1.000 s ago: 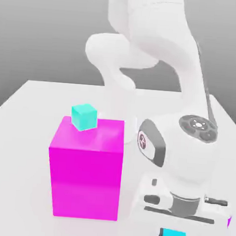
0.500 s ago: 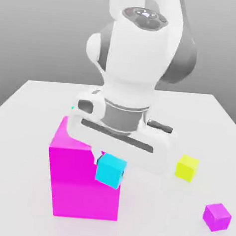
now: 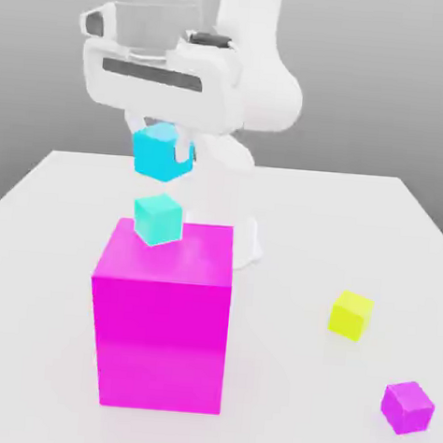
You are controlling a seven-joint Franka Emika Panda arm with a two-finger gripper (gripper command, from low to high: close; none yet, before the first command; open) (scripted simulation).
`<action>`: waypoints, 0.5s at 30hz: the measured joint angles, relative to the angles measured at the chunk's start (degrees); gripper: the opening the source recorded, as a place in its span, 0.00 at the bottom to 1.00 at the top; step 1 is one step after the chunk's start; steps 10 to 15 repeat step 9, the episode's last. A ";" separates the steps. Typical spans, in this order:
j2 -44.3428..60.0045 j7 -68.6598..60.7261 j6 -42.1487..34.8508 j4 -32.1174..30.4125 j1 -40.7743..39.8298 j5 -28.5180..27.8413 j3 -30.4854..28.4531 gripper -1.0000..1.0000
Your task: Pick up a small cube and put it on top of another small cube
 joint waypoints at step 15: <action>0.23 1.78 10.64 -9.53 -1.43 -0.63 1.05 1.00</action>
